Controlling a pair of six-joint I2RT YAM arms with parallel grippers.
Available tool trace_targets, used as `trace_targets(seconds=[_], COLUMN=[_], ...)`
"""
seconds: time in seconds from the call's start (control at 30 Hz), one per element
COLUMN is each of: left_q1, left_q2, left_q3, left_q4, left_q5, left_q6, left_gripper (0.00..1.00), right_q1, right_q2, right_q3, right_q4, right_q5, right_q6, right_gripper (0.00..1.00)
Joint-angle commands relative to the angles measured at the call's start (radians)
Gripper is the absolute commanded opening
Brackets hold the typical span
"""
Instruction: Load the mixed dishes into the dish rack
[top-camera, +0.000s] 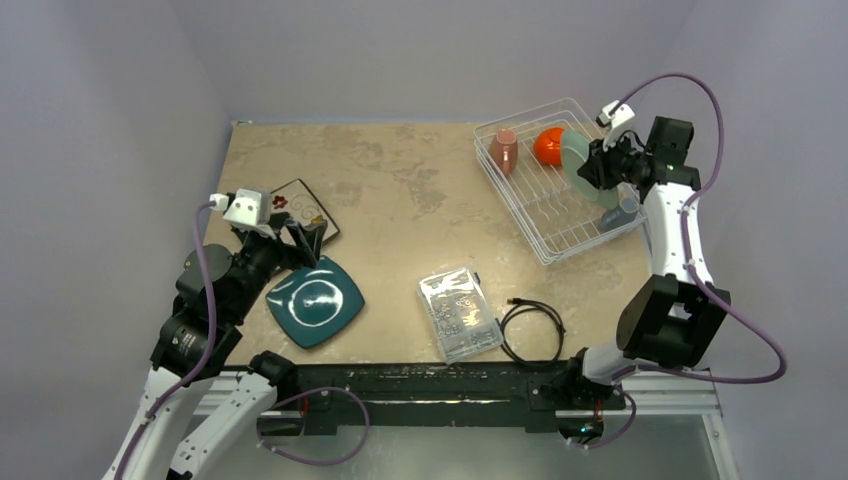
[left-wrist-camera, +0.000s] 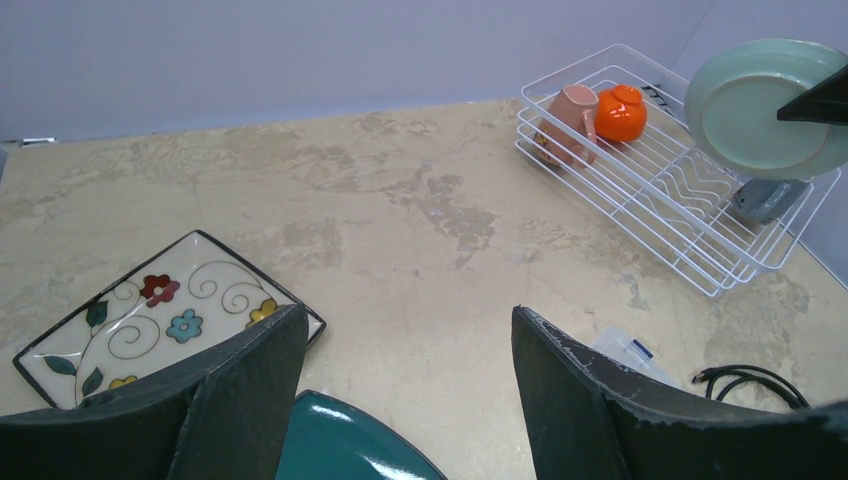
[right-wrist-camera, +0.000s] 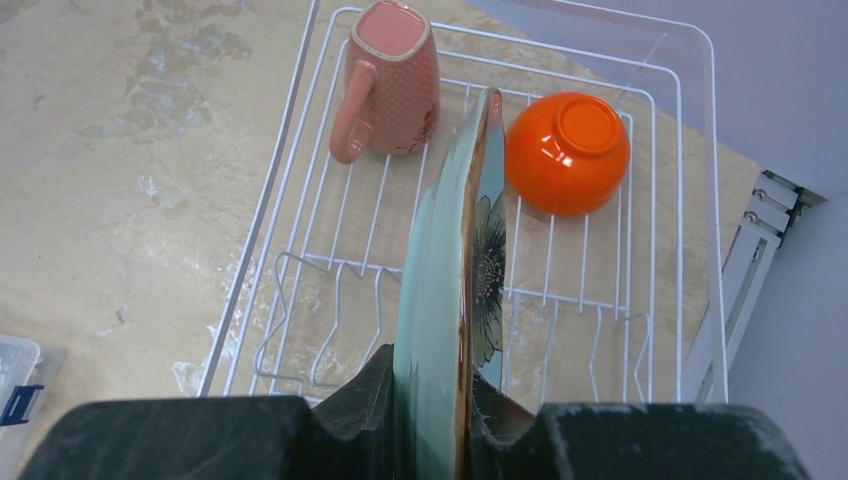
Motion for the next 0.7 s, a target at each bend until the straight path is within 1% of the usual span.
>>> trace_targets(seconds=[0.0,0.2,0.47,0.67], left_q1=[0.006,0.004,0.005,0.004], left_q2=[0.007,0.008,0.011,0.014], left_q3=[0.034,0.034,0.033,0.035], left_q4=[0.025,0.025,0.026,0.025], left_q5=[0.006,0.003,0.006,0.009], left_q6=[-0.016,-0.015,-0.015,-0.014], left_gripper=[0.73,0.73,0.73,0.73], right_q1=[-0.003,-0.003,-0.007,-0.015], right_q2=[-0.06,-0.018,0.032,0.071], right_q3=[-0.012,-0.031,-0.017,0.019], right_q4=[0.114,0.108,0.113,0.112], right_q5=[-0.041,-0.049,-0.004,0.014], right_q6=[-0.006,-0.01,-0.003,0.012], right_gripper=[0.0,0.0,0.0,0.13])
